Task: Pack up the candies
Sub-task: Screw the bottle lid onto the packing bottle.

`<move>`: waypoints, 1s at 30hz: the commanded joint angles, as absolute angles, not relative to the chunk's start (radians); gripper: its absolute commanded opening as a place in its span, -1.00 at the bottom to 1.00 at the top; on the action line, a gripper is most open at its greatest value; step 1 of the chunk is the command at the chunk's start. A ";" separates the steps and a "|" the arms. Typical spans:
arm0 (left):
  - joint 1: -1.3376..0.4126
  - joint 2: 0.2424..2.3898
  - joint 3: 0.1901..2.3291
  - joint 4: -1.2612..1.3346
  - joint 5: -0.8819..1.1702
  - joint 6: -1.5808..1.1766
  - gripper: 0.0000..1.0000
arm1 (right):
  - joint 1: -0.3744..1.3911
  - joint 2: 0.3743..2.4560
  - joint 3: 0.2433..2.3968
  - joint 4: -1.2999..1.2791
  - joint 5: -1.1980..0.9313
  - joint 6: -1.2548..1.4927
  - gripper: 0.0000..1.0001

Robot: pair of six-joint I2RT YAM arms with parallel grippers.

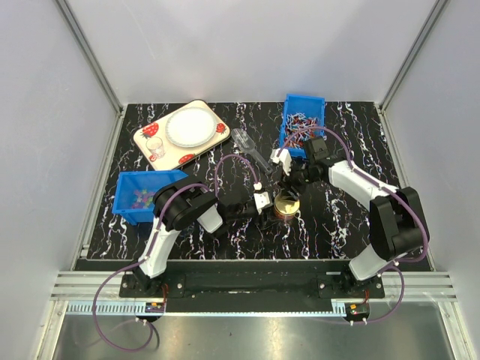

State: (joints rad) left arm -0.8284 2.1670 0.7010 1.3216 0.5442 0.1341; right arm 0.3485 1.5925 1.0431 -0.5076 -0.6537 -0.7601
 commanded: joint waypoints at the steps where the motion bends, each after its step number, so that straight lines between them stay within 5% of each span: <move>1: -0.827 2.163 0.716 1.384 0.526 0.164 0.04 | 0.342 1.605 1.069 -0.528 -0.686 -0.805 0.21; 9: -0.825 2.164 0.716 1.384 0.526 0.164 0.04 | 0.322 1.575 1.026 -0.561 -0.654 -0.834 -0.28; 30: -0.827 2.164 0.718 1.381 0.528 0.163 0.04 | 0.236 1.390 0.933 -0.701 -0.640 -0.868 -0.21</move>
State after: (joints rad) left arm -0.8295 2.1670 0.7033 1.3190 0.5449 0.1310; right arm 0.2390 1.4498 0.9367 -0.6384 -0.6361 -0.8600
